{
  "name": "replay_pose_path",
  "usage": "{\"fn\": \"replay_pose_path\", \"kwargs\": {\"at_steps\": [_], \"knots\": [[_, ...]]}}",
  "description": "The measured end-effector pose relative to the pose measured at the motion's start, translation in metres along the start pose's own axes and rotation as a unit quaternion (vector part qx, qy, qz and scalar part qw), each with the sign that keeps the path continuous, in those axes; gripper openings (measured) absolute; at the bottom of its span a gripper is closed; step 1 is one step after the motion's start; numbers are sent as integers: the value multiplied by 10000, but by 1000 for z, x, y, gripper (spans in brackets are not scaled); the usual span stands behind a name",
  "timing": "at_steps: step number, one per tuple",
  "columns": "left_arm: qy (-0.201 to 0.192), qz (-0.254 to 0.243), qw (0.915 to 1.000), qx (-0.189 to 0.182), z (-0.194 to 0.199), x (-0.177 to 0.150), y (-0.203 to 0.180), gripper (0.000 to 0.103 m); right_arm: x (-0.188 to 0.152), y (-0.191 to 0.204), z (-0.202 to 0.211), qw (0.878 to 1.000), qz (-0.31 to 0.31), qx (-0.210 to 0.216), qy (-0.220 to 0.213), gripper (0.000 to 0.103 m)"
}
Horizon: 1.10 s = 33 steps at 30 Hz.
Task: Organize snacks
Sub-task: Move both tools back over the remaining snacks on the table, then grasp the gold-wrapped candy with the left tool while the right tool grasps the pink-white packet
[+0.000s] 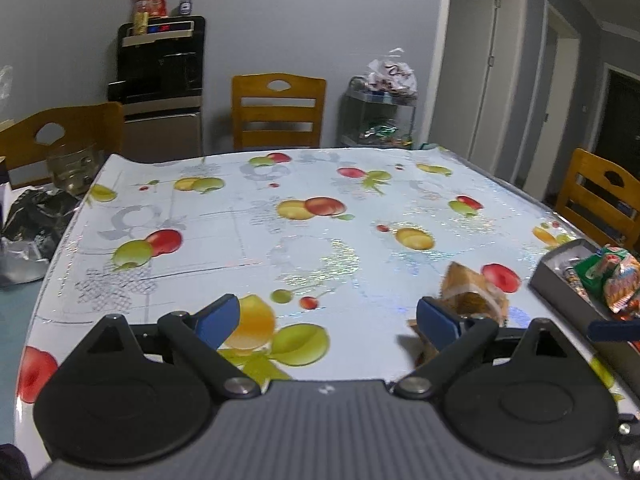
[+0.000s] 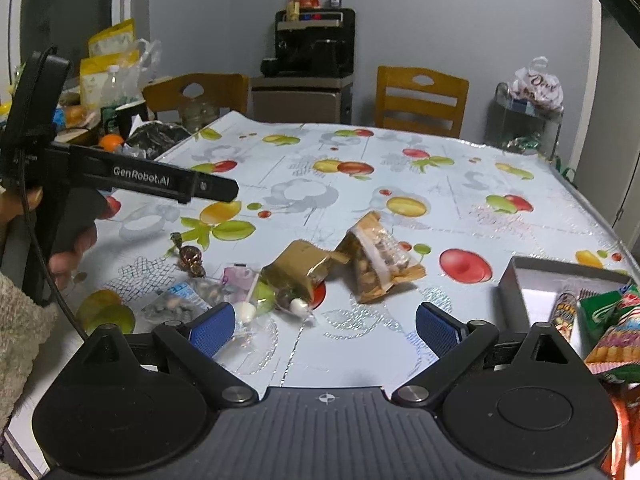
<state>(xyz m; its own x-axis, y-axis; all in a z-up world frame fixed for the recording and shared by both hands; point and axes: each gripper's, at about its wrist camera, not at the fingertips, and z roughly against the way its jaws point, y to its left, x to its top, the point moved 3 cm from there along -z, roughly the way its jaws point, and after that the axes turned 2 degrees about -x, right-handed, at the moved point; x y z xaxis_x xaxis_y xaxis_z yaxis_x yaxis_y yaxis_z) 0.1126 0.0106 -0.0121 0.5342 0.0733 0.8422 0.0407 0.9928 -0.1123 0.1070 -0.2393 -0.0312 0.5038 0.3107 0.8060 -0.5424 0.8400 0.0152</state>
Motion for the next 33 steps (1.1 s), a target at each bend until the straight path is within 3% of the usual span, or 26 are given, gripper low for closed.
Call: {"fn": "replay_pose_path", "kwargs": {"at_steps": [5, 12, 14, 15, 16, 23, 30, 33], "knots": [[80, 84, 9998, 168, -3, -2, 12, 96, 0, 9, -11, 9992, -122, 344, 135, 98], [159, 223, 9986, 450, -5, -4, 27, 96, 3, 40, -16, 9960, 411, 785, -72, 94], [192, 251, 9980, 538, -7, -5, 31, 96, 5, 45, -21, 9959, 501, 756, -57, 81], [217, 261, 9978, 562, -7, -6, 33, 96, 5, 47, -25, 9958, 574, 712, 36, 63], [244, 268, 9977, 565, -8, -7, 35, 96, 6, 49, -30, 9956, 606, 694, 138, 55], [187, 656, 9949, 743, 0, -11, 61, 96, 9, 46, -41, 9969, 276, 709, 220, 54], [194, 522, 9977, 387, 1, -11, 52, 96, 21, 38, -32, 9949, -51, 1007, -80, 54], [253, 531, 9977, 323, -2, -12, 48, 96, 26, 41, -36, 9962, 80, 863, -18, 51]]}}
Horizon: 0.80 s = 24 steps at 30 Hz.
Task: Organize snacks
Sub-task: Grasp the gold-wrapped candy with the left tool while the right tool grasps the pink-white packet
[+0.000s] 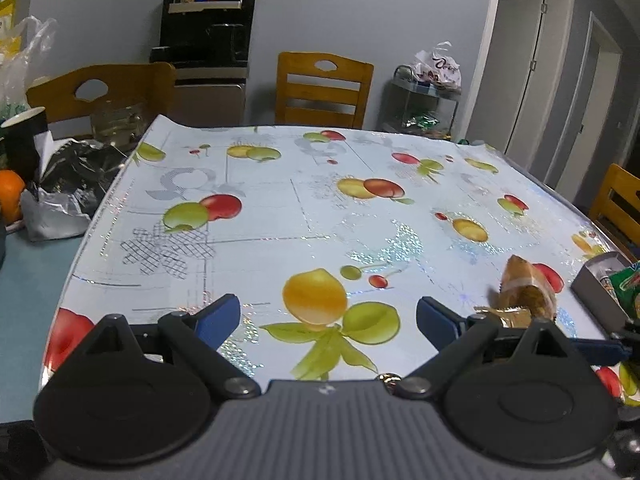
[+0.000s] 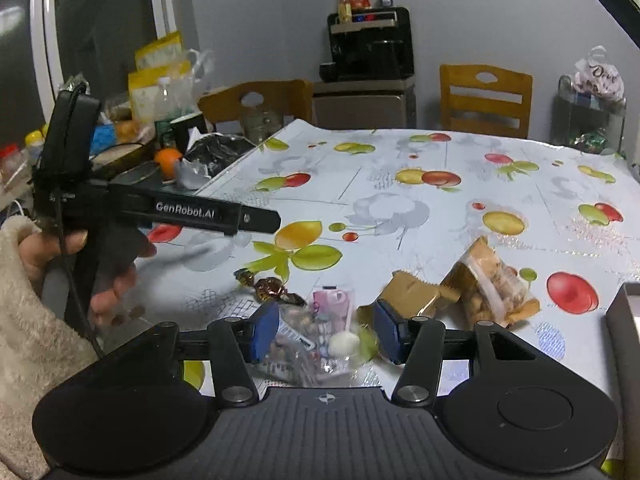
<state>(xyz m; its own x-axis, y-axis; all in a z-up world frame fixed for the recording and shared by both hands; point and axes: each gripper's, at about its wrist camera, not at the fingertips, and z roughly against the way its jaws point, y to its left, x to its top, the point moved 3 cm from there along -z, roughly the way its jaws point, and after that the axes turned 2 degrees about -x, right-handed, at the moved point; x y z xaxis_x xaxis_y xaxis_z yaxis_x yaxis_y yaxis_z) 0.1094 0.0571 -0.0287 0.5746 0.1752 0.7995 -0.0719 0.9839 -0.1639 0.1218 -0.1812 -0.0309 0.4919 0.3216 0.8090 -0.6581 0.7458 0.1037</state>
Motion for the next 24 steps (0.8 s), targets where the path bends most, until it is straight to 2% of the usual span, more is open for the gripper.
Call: {"fn": "replay_pose_path", "kwargs": {"at_steps": [3, 8, 11, 16, 24], "knots": [[19, -17, 10000, -21, -1, -1, -2, 96, -2, 1, -15, 9997, 17, -30, 237, 44], [91, -53, 9999, -100, -5, -3, -4, 96, -7, -4, -33, 9982, -195, -24, 574, 40], [164, -119, 9996, -174, -8, -4, -7, 96, -10, -4, -36, 9974, -230, 46, 684, 32], [343, -287, 9983, -364, -12, -9, -14, 96, -13, -4, -32, 9975, -210, 84, 676, 24], [379, -628, 9946, -728, -5, -11, -20, 95, -14, -13, -20, 9975, -406, 100, 564, 23]]}}
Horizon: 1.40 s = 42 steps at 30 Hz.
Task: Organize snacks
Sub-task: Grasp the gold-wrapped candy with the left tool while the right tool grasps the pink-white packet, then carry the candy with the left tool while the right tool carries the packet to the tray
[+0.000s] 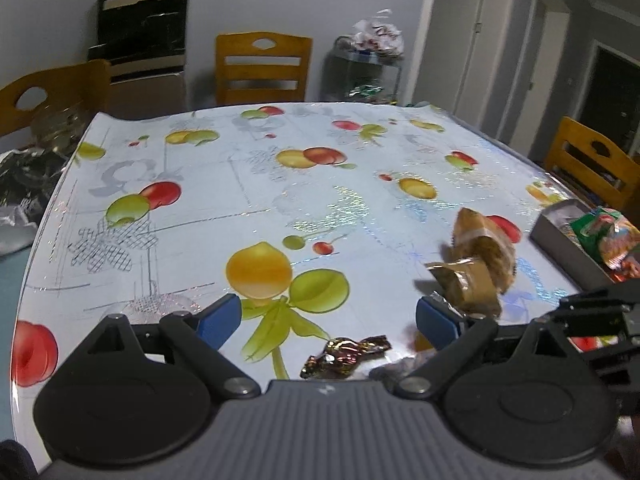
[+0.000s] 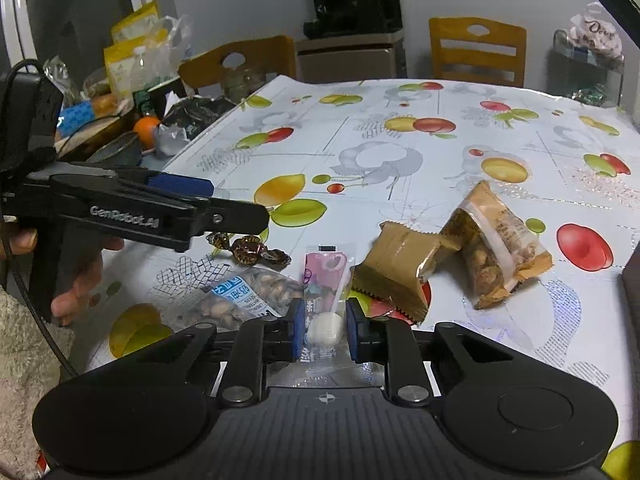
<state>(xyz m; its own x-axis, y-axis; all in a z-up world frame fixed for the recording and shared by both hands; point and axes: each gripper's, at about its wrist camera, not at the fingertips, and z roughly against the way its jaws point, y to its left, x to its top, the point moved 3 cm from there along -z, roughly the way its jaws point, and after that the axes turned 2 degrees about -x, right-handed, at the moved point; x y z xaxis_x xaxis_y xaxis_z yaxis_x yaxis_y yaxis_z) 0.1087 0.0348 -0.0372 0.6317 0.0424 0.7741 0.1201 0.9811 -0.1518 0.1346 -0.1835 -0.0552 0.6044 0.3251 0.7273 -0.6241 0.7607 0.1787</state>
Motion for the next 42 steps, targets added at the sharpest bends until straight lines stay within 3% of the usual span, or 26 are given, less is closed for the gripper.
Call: {"fn": "replay_pose_path", "kwargs": {"at_steps": [6, 8, 10, 12, 20, 25, 33, 38, 42], "knots": [[125, -159, 9995, -231, -2, -5, -6, 90, -1, 0, 12, 9999, 50, -41, -139, 23], [231, -227, 9991, -275, -6, -8, -8, 81, -1, 0, 16, 9997, 43, -89, -208, 23], [381, -253, 9985, -317, -11, -11, -10, 64, 0, -2, 20, 9995, -7, -137, -291, 23], [505, -280, 9978, -317, -15, -14, -10, 57, 0, -4, 21, 9994, -49, -146, -323, 23], [484, -410, 9968, -495, -13, -16, -15, 43, 0, -5, 24, 9993, -37, -124, -338, 23], [448, -277, 9969, -587, -13, -14, -12, 18, -2, -4, 23, 9994, -69, -108, -322, 23], [351, -152, 9987, -349, -18, -13, -9, 18, -2, -4, 23, 9994, -75, -101, -327, 23], [278, 180, 9993, -178, -20, -10, 4, 18, -4, -4, 24, 9993, -112, -86, -336, 23], [348, 406, 9982, -274, -21, -9, 11, 18, -5, -5, 27, 9993, -133, -63, -346, 23]]}}
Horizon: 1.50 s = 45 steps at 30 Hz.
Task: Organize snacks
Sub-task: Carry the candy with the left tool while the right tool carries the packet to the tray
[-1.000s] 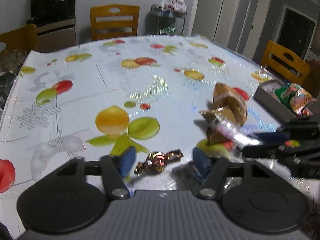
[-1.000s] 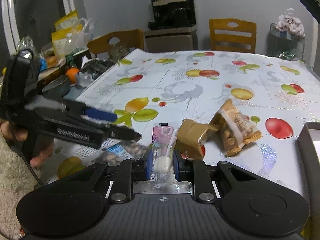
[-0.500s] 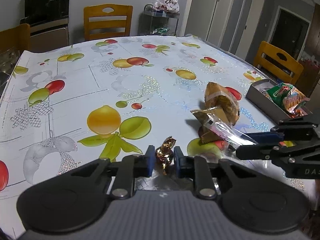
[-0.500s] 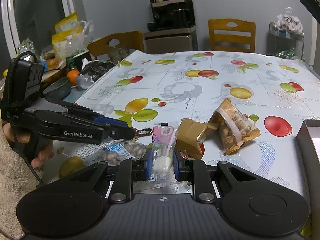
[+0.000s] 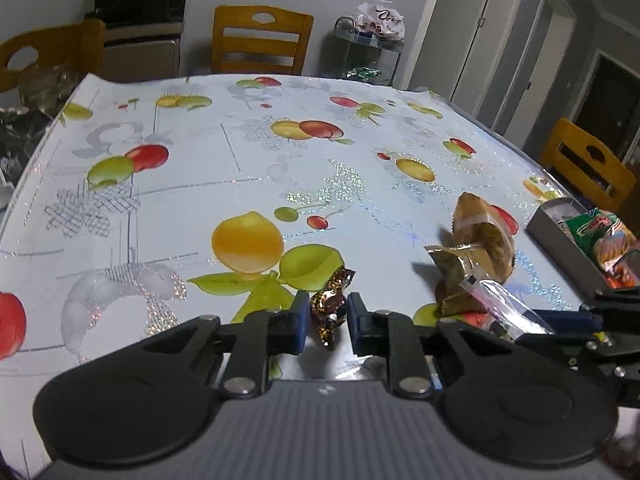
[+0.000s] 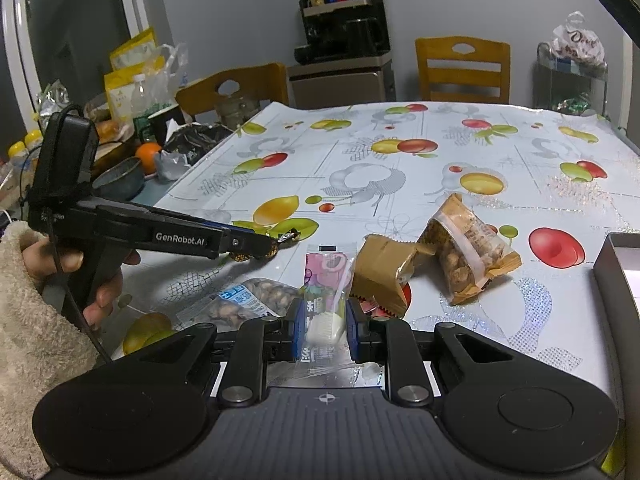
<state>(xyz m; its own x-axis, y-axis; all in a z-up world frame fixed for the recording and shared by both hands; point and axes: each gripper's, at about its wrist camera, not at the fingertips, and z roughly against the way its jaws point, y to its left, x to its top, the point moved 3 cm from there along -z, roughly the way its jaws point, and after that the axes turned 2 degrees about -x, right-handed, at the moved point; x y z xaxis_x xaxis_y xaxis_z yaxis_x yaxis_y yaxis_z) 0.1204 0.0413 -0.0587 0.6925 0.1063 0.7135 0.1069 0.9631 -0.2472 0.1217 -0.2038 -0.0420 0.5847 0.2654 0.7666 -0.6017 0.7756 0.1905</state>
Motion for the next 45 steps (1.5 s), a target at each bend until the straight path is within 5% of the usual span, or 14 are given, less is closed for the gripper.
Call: {"fn": "replay_pose_path", "kwargs": {"at_steps": [8, 12, 22, 27, 33, 45], "knots": [[107, -87, 9999, 29, -7, -4, -5, 19, -2, -2, 3, 10000, -10, -15, 14, 23], [4, -126, 9999, 75, -9, -3, -8, 35, -2, -3, 3, 10000, -14, 11, 19, 23], [-163, -389, 9985, 350, -17, -4, -17, 41, -3, -2, 5, 10000, -16, 37, 10, 23], [-184, -473, 9980, 379, -18, -4, -19, 41, -3, -2, 5, 10000, -19, 41, 14, 23], [-200, -452, 9981, 370, -18, -4, -17, 22, -4, -3, 7, 10000, -16, 29, 9, 23], [-619, -411, 9959, 517, -7, 1, -15, 21, -9, -10, 33, 9997, -36, -99, -207, 23]]}}
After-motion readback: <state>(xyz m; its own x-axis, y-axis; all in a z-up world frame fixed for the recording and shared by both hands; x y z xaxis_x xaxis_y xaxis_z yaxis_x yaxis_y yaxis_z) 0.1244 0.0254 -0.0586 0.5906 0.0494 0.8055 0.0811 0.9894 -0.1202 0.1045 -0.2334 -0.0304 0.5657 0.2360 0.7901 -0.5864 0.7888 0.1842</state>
